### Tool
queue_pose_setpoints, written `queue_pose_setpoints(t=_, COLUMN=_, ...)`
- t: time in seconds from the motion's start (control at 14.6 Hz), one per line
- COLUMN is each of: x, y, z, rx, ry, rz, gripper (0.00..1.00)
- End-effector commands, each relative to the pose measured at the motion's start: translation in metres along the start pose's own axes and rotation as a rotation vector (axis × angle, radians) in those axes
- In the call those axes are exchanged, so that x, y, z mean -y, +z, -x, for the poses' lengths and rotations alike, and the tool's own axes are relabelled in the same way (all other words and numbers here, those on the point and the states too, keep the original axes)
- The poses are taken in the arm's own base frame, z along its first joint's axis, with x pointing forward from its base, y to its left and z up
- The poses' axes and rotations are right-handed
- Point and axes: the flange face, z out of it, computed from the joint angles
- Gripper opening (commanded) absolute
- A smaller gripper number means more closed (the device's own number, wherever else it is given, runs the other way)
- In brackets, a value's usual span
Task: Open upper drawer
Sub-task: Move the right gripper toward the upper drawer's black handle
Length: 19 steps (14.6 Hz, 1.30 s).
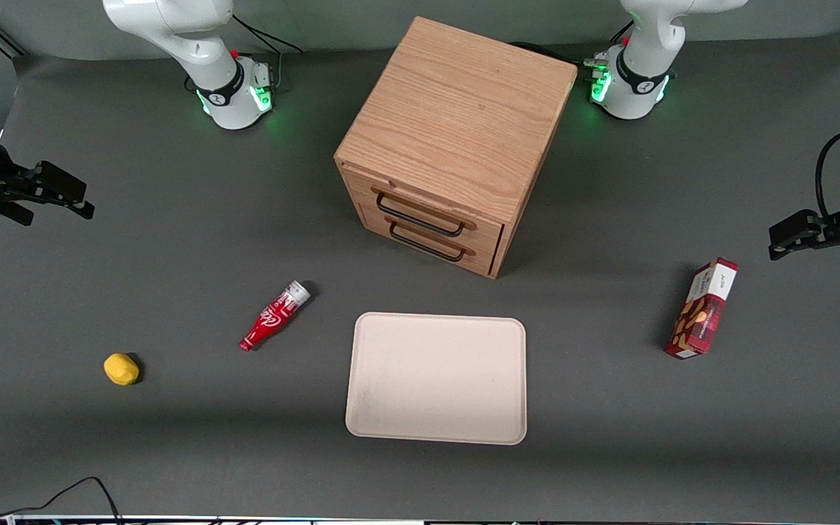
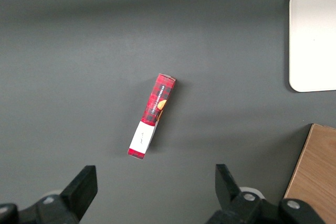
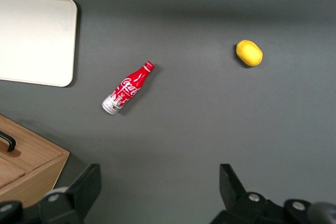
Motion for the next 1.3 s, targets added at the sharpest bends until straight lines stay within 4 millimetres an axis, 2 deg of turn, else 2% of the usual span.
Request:
queue_pose_setpoints(t=0.0, x=0.002, y=-0.005, z=-0.001, rx=0.015, ry=0.020, rz=-0.011, gripper=1.00)
queue_pose_setpoints(t=0.21, x=0.005, y=-0.008, z=-0.004, rx=0.033, ry=0.005, rz=0.000, gripper=1.00)
queue_pose_setpoints(t=0.34, x=0.022, y=-0.010, z=-0.010, rx=0.052, ry=-0.033, rz=0.044, gripper=1.00)
queue_pose_setpoints(t=0.55, x=0.071, y=-0.010, z=-0.019, rx=0.069, ry=-0.135, rz=0.092, gripper=1.00)
queue_pose_setpoints(t=0.75, x=0.113, y=0.004, z=-0.024, rx=0.091, ry=-0.215, rz=0.082, gripper=1.00)
queue_pose_setpoints(t=0.96, x=0.170, y=0.017, z=-0.028, rx=0.100, ry=-0.321, rz=0.055, gripper=1.00)
queue_pose_setpoints(t=1.23, x=0.258, y=0.036, z=-0.020, rx=0.113, ry=-0.493, rz=0.016, gripper=1.00)
